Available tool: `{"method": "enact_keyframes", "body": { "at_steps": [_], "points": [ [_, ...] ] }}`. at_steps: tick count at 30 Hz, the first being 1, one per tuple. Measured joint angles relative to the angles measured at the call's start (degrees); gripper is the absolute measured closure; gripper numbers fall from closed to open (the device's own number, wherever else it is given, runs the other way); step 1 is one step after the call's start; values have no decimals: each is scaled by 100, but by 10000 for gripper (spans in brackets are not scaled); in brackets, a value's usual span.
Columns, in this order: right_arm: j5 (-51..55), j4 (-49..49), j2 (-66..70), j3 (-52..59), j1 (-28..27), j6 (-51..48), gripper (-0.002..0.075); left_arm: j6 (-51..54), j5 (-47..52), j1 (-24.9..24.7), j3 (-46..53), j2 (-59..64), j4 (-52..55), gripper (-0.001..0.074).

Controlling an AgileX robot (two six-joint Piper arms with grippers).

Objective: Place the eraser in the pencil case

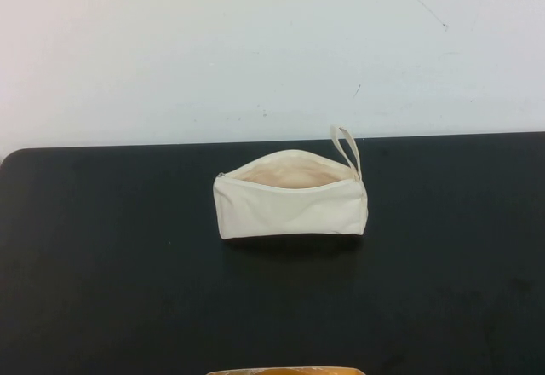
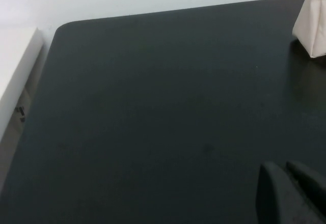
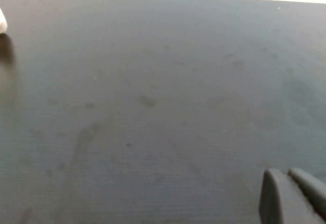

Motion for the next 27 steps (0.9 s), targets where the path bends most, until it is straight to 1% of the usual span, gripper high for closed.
{"method": "enact_keyframes", "body": {
  "at_steps": [10,27],
  "points": [
    [0,0,0,0,0,0,727,-479,10,0,-8,0,181,736],
    [0,0,0,0,0,0,727,-445,-17,4,-8,0,196,736]
  ]
}}
